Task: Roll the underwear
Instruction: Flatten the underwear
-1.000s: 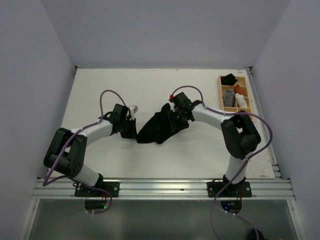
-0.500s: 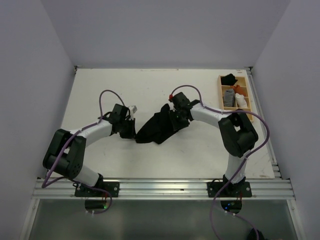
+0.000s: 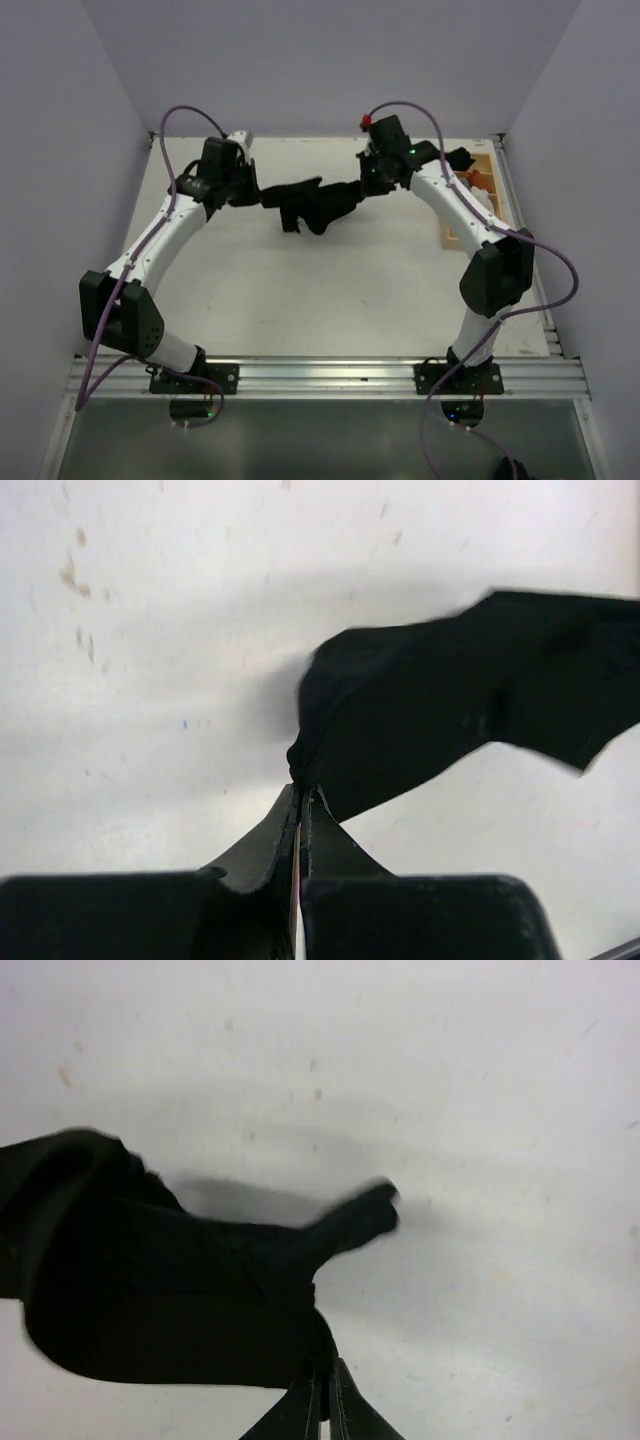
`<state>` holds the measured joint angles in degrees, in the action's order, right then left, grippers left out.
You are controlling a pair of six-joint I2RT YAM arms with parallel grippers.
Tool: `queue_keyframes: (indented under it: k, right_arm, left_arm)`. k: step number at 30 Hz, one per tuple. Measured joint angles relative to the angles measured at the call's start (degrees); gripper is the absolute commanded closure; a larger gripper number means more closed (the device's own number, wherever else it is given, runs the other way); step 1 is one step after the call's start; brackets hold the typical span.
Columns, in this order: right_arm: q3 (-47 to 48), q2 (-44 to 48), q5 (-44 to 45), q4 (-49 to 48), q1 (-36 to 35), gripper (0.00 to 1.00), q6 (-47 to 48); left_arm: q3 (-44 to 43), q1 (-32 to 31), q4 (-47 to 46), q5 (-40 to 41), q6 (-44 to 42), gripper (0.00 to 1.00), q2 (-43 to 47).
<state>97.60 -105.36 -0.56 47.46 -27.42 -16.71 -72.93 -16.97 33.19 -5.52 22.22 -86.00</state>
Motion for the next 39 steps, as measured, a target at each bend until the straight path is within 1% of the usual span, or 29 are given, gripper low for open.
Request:
queue_keyframes:
  k: [3,5,7,10,13,18,21,24,27,31,33,35,37,39]
  right_arm:
    - [10.1,3.5,1.2,3.9,2.4,1.00,-0.3]
    - [14.5,5.8,1.7,5.6,3.0,1.00,-0.7]
    - [16.0,8.3,2.1,7.1,3.0,1.00,-1.2]
    - [15.8,10.6,2.2,9.9,3.0,1.00,-1.9]
    - [14.5,10.9,2.1,11.5,3.0,1.00,-2.6]
    - [10.1,11.1,1.2,13.2,3.0,1.00,-4.7]
    - [6.3,12.2,1.0,13.2,3.0,1.00,-5.9]
    - [4.5,12.5,1.0,12.9,3.1,1.00,-6.4]
    - [5.1,10.9,0.9,12.5,3.5,1.00,-6.4]
    - [10.7,5.3,1.0,12.2,4.3,1.00,-6.1]
    - [10.5,4.6,0.5,12.0,4.5,1.00,-5.9]
    - [6.6,6.3,-0.5,9.6,4.6,1.00,-5.8]
    - [-2.8,10.9,-1.9,6.5,4.6,1.00,-6.1]
    - [-15.1,17.0,-3.9,3.4,4.6,1.00,-7.1]
  left_arm:
    - [-8.6,0.4,0.4,0.5,2.1,1.00,1.1]
    - [-11.1,0.4,0.7,-0.1,3.4,1.00,1.9]
    - [-12.3,0.3,1.0,-1.6,4.6,1.00,2.2]
    - [-12.5,0.3,2.7,-3.1,6.0,1.00,1.8]
    - [-12.5,0.3,4.4,-3.8,6.5,1.00,1.3]
    - [-11.6,0.3,5.6,-5.6,7.3,1.00,1.7]
    - [-10.4,0.3,6.4,-6.6,7.6,1.00,1.8]
    - [-9.6,0.4,6.3,-7.6,7.8,1.00,1.0]
    - [-9.9,0.6,5.2,-8.9,7.7,1.00,-2.3]
    - [-12.4,1.2,5.2,-9.3,7.1,1.00,-9.5]
    - [-12.2,1.4,4.9,-9.9,6.9,1.00,-10.6]
    - [-9.9,1.5,3.0,-11.0,6.7,1.00,-9.2]
    - [-2.9,1.5,-1.3,-12.3,6.8,0.92,-4.9]
    - [6.7,1.5,-3.6,-13.7,7.4,0.81,1.5]
